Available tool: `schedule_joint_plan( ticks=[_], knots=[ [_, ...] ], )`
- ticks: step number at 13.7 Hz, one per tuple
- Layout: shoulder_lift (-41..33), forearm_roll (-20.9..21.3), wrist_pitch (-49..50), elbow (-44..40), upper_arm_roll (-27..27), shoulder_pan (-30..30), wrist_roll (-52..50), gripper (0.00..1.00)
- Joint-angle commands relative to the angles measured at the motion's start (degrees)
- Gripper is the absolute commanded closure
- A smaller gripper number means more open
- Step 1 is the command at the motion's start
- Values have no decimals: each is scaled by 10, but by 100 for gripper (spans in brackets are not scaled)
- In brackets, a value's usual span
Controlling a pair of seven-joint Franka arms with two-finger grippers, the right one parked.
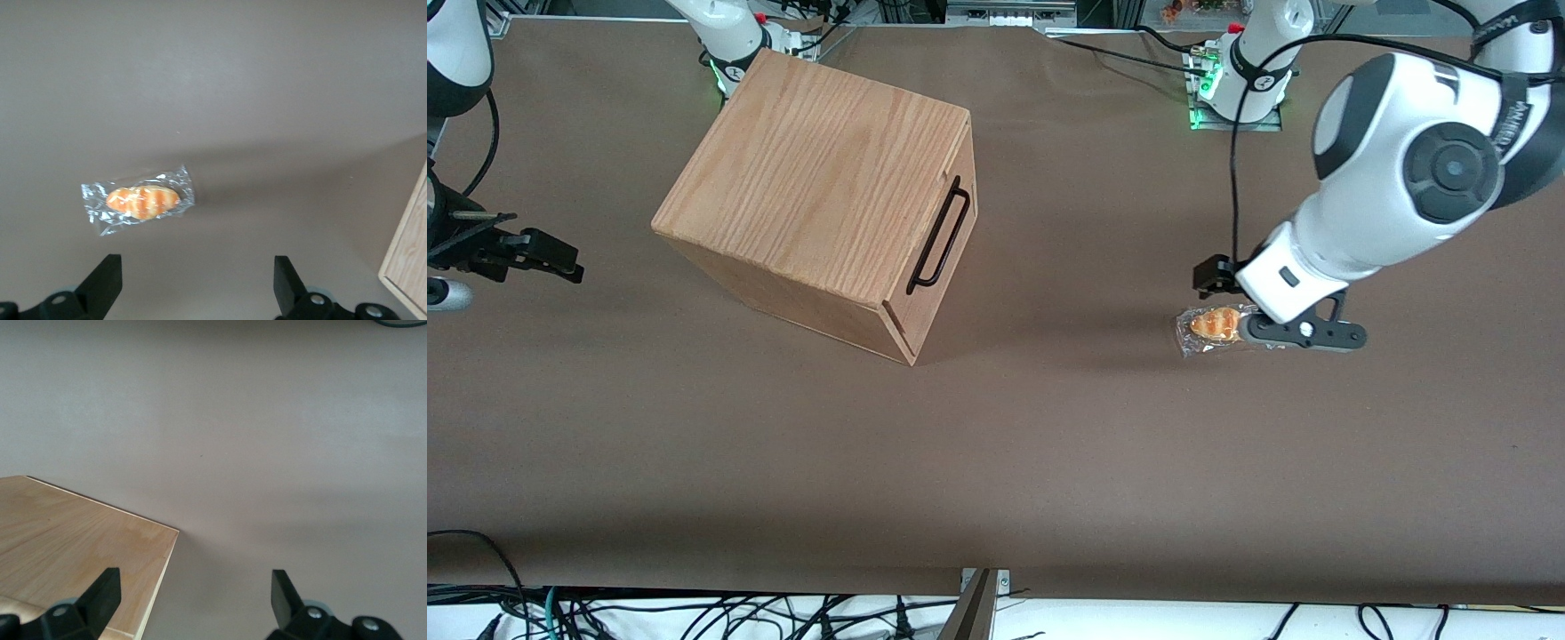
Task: Open top drawer with left arm
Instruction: 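Move the left gripper over the bread roll toward the black drawer handle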
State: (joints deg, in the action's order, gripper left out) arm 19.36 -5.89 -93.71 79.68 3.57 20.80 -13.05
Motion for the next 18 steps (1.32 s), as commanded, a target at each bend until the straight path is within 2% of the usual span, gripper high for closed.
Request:
schedule_joint_plan(
  ticks=[1,3,9,12,18],
  knots=[
    [4,-14,7,-14,8,34,-37,0],
    [10,-18,5,-15,8,62,-70,0],
    [44,-74,1,-52,8,96,-135,0],
    [70,-75,-18,-84,8,124,-189,0],
    [89,-76,-74,-84,8,170,-232,0]
  ],
)
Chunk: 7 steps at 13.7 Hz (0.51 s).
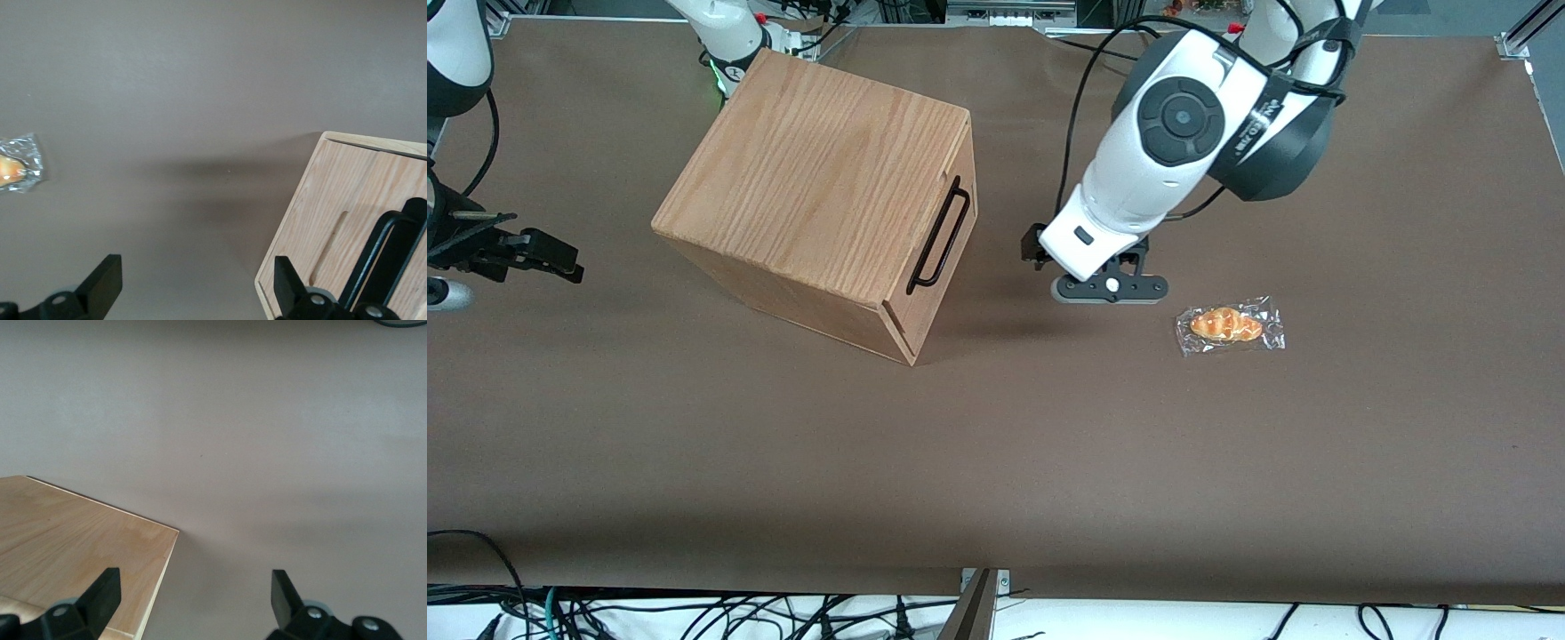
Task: Open top drawer with left arm
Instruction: 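Move the left gripper over the bread roll toward the black drawer handle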
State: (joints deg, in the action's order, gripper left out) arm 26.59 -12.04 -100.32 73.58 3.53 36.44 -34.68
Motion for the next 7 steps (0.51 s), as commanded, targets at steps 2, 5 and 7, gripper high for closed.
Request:
schedule_joint_plan(
  ticks=[2,5,7],
  knots=[
    [23,-20,-35,-23,9,27,-35,0],
    [36,-43,-58,-23,9,42,-38,0],
    [47,-43,-59,-23,9,50,-38,0]
  ],
)
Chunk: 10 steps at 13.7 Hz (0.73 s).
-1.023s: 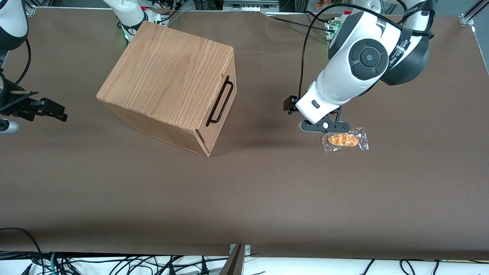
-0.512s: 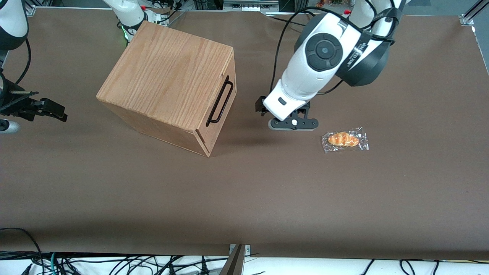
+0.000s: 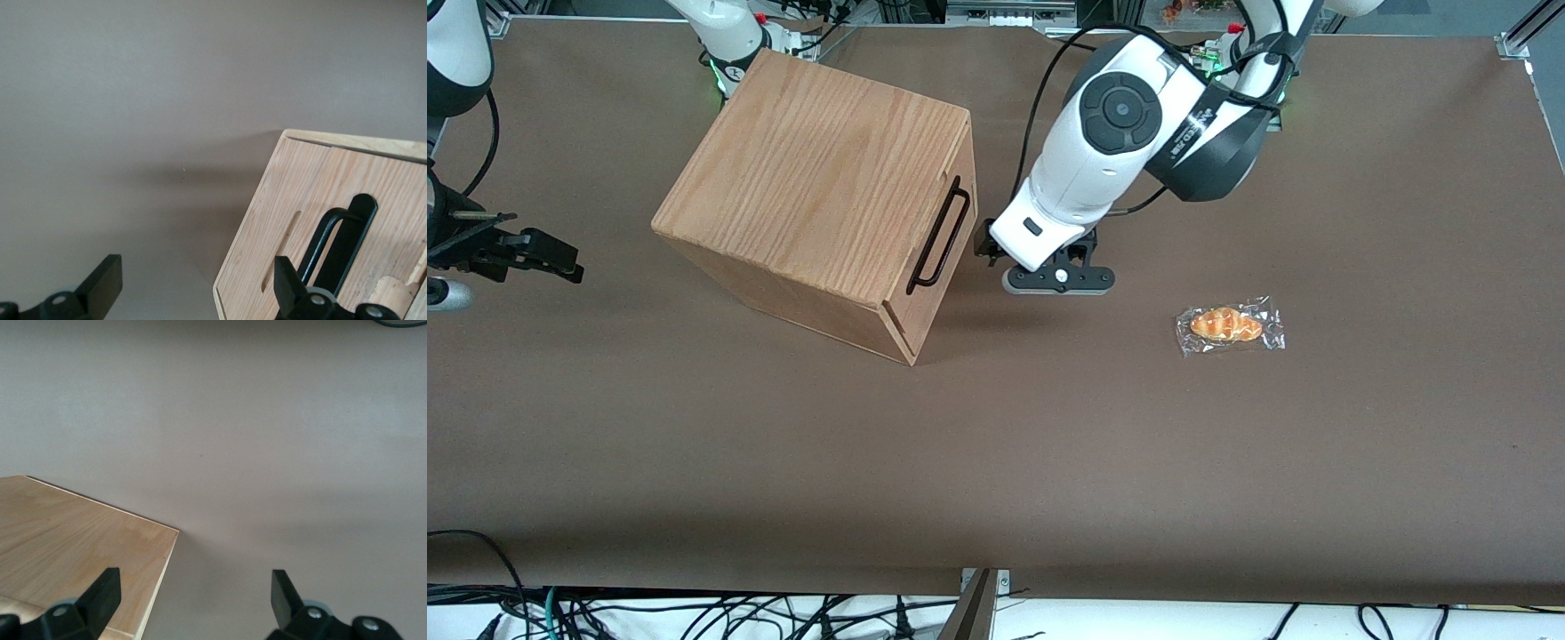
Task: Open top drawer with left arm
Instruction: 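Move the left gripper over the bread roll toward the black drawer handle, then lower the open left gripper around the black bar handle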
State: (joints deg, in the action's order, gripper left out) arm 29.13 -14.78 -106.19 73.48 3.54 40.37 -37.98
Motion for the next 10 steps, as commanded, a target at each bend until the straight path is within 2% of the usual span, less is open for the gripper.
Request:
schedule_joint_plan(
  ticks=[1,10],
  knots=[
    [27,-16,-2,-22,9,16,-5,0],
    [38,-15,-21,-22,5,46,3,0]
  ],
)
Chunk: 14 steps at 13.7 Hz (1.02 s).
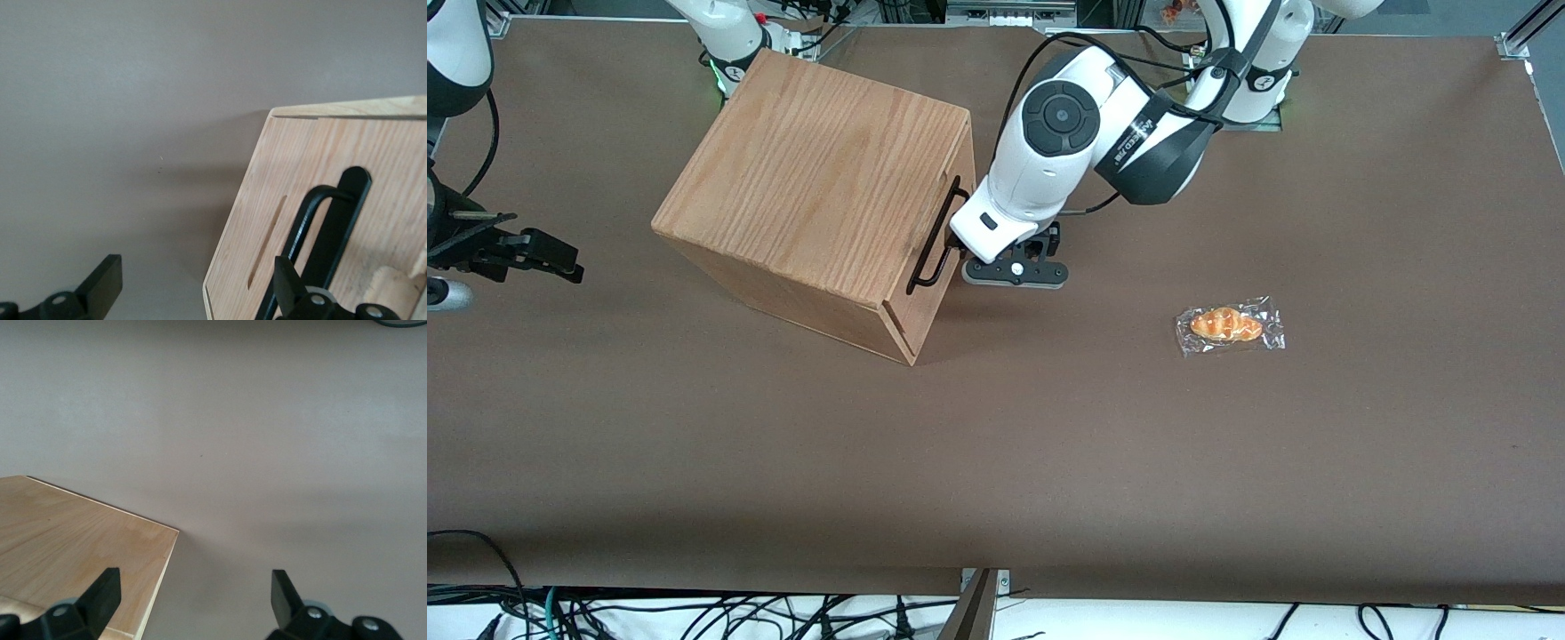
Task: Open top drawer with left arm
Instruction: 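Lower the open left gripper around the black bar handle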
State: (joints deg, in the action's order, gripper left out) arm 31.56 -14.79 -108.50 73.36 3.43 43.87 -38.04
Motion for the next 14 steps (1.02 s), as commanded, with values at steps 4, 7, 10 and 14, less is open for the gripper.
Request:
schedule_joint_plan(
  ticks=[4,7,10,14],
  knots=[
    [16,-13,2,-19,6,22,5,0],
    [18,-12,2,-15,6,30,6,0],
    [19,-11,2,-13,6,32,7,0],
    [26,-14,3,-9,5,37,18,0]
  ],
)
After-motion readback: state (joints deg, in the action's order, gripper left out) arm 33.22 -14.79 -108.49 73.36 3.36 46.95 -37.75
